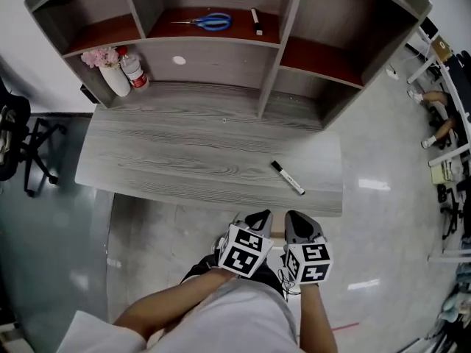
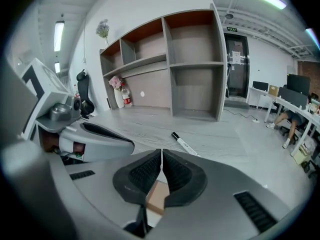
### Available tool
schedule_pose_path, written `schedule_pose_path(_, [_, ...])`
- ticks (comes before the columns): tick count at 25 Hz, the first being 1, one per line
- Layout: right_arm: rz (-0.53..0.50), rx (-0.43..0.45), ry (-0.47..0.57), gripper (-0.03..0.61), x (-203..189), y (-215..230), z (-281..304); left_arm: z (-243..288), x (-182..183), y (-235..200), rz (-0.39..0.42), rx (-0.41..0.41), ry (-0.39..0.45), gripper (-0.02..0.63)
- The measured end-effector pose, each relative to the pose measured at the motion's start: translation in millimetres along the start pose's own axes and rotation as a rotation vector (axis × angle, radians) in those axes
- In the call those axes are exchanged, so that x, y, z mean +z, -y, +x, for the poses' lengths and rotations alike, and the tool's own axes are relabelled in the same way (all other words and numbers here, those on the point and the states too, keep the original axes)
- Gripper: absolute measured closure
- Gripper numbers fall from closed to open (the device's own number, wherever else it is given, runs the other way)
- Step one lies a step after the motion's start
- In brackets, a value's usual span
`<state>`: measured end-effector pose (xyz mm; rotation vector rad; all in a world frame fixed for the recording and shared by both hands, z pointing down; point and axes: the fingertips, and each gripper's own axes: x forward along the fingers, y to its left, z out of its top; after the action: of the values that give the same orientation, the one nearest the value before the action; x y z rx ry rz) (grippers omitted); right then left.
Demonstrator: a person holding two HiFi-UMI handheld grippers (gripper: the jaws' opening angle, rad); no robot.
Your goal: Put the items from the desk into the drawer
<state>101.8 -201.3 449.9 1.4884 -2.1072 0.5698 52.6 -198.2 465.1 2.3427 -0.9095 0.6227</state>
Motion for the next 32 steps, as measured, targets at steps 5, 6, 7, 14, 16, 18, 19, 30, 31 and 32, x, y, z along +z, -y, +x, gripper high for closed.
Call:
schedule_pose_path(5, [-0.098, 0.054, -0.006, 0.575, 7, 22, 23, 23, 12, -11, -0.026, 0.083, 0.001, 0.612])
schedule_pose_path(6, [-0.112, 0.067, -0.007, 0.575, 7, 26, 26, 28, 12, -13, -0.032, 0.101, -0.005, 0.612])
schedule_pose_path(7, [-0.126, 0.080, -0.010, 0.575, 6, 30, 30, 33, 12, -13, -0.040, 0.117, -0.014, 0.612])
schedule_pose_path(14, [-0.210, 0.185, -0.042, 0.575, 4, 49, 61, 51, 16, -25, -0.075, 0.229, -0.025, 0.612])
schedule_pose_path(16, [-0.235, 0.209, -0.049, 0.575, 5, 53, 71, 53, 20, -28, -0.088, 0.257, -0.022, 0.612])
schedule_pose_path(18, [-0.260, 0.230, -0.057, 0.574, 6, 56, 81, 55, 21, -31, -0.096, 0.280, -0.021, 0.612])
schedule_pose_path(19, [-0.274, 0.239, -0.061, 0.574, 6, 58, 85, 56, 21, -32, -0.100, 0.291, -0.021, 0.612])
schedule_pose_path(30, [-0.361, 0.330, -0.145, 0.488, 4, 60, 125, 40, 6, -57, -0.215, 0.425, -0.023, 0.612])
schedule_pose_path(31, [-0.363, 0.338, -0.154, 0.488, 3, 59, 127, 38, 4, -58, -0.223, 0.433, -0.023, 0.612])
schedule_pose_path(32, [-0.365, 0.348, -0.162, 0.488, 2, 59, 129, 37, 2, -59, -0.233, 0.441, -0.024, 0.612])
